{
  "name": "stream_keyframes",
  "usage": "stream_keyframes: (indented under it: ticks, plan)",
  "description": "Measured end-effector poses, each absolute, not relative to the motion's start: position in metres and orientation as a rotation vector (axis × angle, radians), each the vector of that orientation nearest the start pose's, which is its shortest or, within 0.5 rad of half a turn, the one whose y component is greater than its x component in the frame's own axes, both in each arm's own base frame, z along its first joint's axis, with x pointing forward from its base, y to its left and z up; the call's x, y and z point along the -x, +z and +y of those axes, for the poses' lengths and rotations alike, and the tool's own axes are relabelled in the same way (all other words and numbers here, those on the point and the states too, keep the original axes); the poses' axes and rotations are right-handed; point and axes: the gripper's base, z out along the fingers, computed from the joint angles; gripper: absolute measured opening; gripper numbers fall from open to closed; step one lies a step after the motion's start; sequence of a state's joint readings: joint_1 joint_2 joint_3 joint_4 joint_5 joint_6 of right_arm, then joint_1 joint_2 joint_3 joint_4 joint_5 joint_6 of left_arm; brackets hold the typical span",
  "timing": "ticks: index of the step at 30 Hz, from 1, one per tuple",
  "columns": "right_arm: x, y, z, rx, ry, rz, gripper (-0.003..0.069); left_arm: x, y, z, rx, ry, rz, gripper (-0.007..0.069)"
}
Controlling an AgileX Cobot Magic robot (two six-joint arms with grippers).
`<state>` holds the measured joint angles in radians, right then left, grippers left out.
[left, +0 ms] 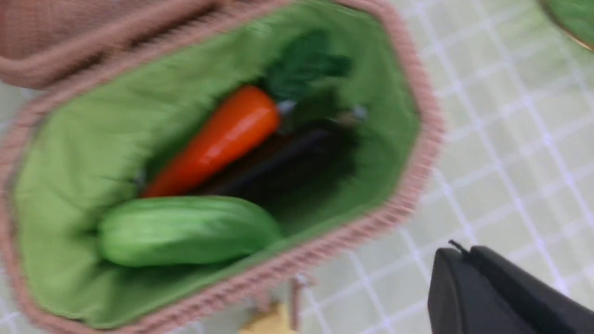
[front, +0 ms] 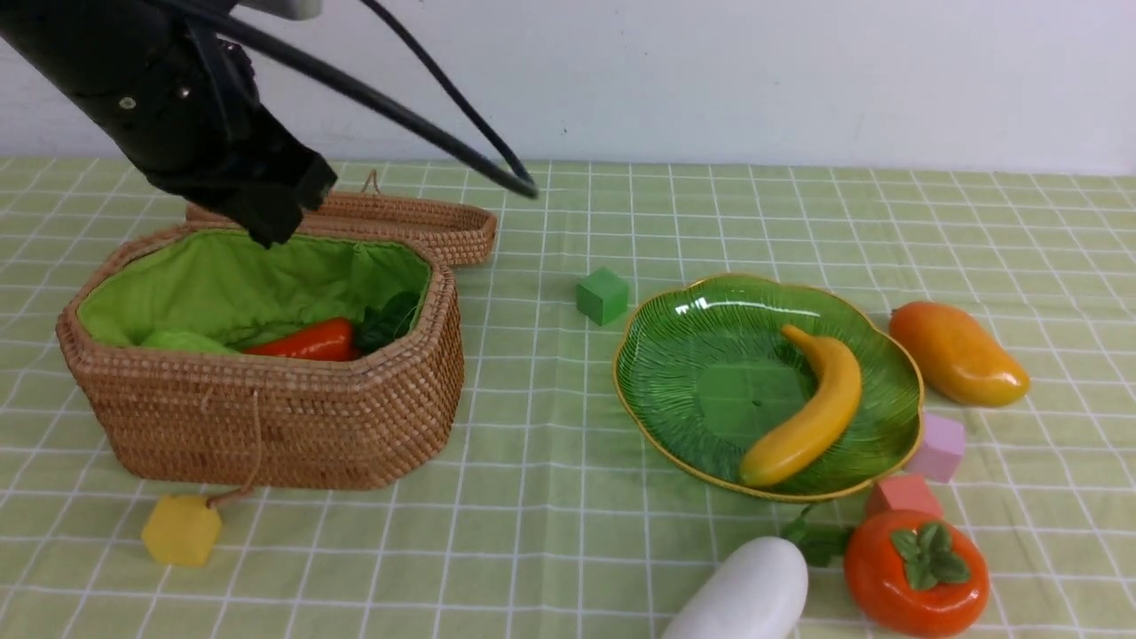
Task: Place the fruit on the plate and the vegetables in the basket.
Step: Grab a tomato with your right arm and place it on the plate on the right.
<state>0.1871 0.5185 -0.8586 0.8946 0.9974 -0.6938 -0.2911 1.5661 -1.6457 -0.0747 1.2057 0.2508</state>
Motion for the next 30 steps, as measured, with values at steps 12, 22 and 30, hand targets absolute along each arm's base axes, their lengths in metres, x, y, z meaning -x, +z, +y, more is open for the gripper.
stream_keyframes:
  ticks: [12, 22, 30]
  plan:
    - [-0.056, 0.372, 0.052, 0.487, 0.603, 2.147, 0.0107, -0.220, 0.331, -0.200, -0.952, 0.073, 2.574, -0.0013]
    - [-0.119, 0.339, 0.059, 0.306, 0.611, 2.597, 0.0107, -0.140, 0.374, -0.178, -0.919, -0.278, 2.200, -0.0013]
    - [-0.164, 0.331, 0.079, 0.220, 0.691, 2.713, 0.0107, -0.089, 0.371, -0.120, -0.815, -0.518, 2.030, -0.0013]
